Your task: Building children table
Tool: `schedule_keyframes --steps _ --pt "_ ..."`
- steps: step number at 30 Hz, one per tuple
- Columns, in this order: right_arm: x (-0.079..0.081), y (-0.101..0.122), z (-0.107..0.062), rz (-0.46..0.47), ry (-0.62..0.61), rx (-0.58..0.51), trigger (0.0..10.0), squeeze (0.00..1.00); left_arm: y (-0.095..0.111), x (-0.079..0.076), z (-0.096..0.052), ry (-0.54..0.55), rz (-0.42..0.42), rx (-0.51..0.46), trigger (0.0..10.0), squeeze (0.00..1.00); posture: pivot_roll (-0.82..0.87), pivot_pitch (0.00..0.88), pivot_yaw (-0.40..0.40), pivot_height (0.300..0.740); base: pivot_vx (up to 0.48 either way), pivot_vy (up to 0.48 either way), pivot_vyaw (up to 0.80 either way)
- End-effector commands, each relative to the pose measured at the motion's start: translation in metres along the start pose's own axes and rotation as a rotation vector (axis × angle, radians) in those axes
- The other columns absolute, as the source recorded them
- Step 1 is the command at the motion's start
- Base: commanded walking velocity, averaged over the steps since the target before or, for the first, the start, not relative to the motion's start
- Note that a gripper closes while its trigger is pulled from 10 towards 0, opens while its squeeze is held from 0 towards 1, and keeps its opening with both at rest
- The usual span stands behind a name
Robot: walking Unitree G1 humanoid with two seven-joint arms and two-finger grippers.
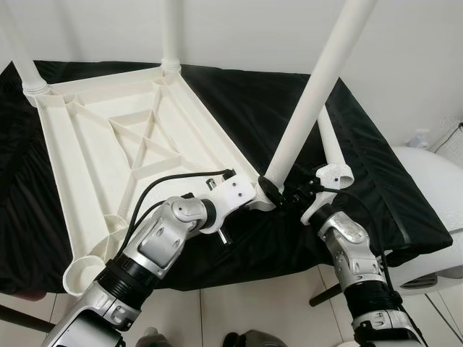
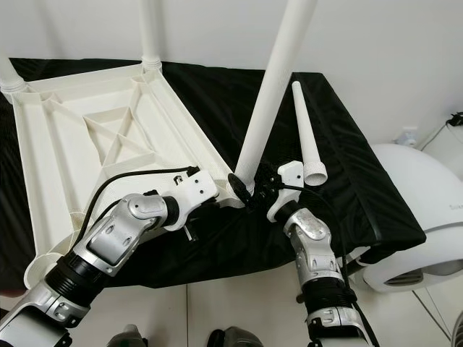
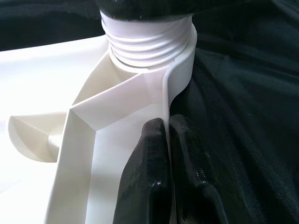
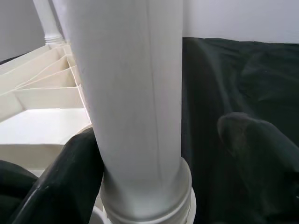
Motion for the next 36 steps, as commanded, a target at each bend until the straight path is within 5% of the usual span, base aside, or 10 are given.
schedule_keyframes --steps 1,10,11,15,16,23,24,25,26,36 --pt "-0.009 0.002 -0.003 0.001 -0.008 0.001 10.0 0.00 -0.007 -0.008 0.001 -0.045 -0.006 0.032 10.0 0.00 0.03 0.021 -0.083 0.740 0.000 0.000 0.00" --pt "-0.013 0.008 0.006 -0.030 0.065 0.001 9.5 0.00 -0.006 -0.009 0.001 -0.045 -0.010 0.029 10.0 0.00 0.04 0.023 -0.083 0.740 0.000 0.000 0.00" --pt "-0.012 0.009 0.008 -0.031 0.075 -0.001 5.7 0.00 -0.005 -0.009 0.001 -0.046 -0.010 0.029 10.0 0.00 0.04 0.023 -0.083 0.740 0.000 0.000 0.00" --pt "-0.012 0.010 0.010 -0.028 0.082 -0.004 3.5 0.00 -0.005 -0.009 0.001 -0.046 -0.010 0.028 10.0 0.00 0.04 0.023 -0.085 0.740 0.000 0.000 0.00" --pt "-0.013 0.010 0.012 -0.020 0.088 -0.007 0.0 0.00 -0.005 -0.009 0.001 -0.046 -0.011 0.028 10.0 0.00 0.04 0.022 -0.086 0.740 0.000 0.000 0.00" --pt "-0.009 0.003 0.010 0.017 0.100 0.011 0.0 0.00 -0.004 -0.010 0.001 -0.045 -0.012 0.025 10.0 0.00 0.04 0.020 -0.087 0.740 0.000 0.000 0.00" --pt "-0.009 0.002 0.009 0.029 0.088 0.017 5.5 0.00 -0.004 -0.010 0.001 -0.047 -0.012 0.025 10.0 0.00 0.04 0.020 -0.086 0.740 0.000 0.000 0.00" --pt "-0.009 0.002 0.009 0.029 0.088 0.017 5.5 0.00 -0.004 -0.010 0.001 -0.047 -0.012 0.025 10.0 0.00 0.04 0.020 -0.086 0.740 0.000 0.000 0.00" --pt "-0.008 0.001 0.008 0.029 0.083 0.018 10.0 0.00 -0.004 -0.011 0.001 -0.049 -0.011 0.024 10.0 0.00 0.04 0.020 -0.086 0.740 0.000 0.000 0.00" --pt "0.003 0.006 0.010 0.060 -0.014 -0.022 10.0 0.00 -0.003 -0.012 0.002 -0.053 -0.011 0.022 10.0 0.00 0.04 0.026 -0.089 0.740 0.000 0.000 0.00"
Point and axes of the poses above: a point about 5 cm out from each wrist's last joint towards the gripper, its own z axis pointing out of the wrist towards the gripper, its own y axis along the axis of the wrist's last joint, x = y × z, the point moved 5 cm from there along z, pointing out of the wrist towards the gripper, and after that the axes turned 6 degrees about -z, right-handed, at the moved point
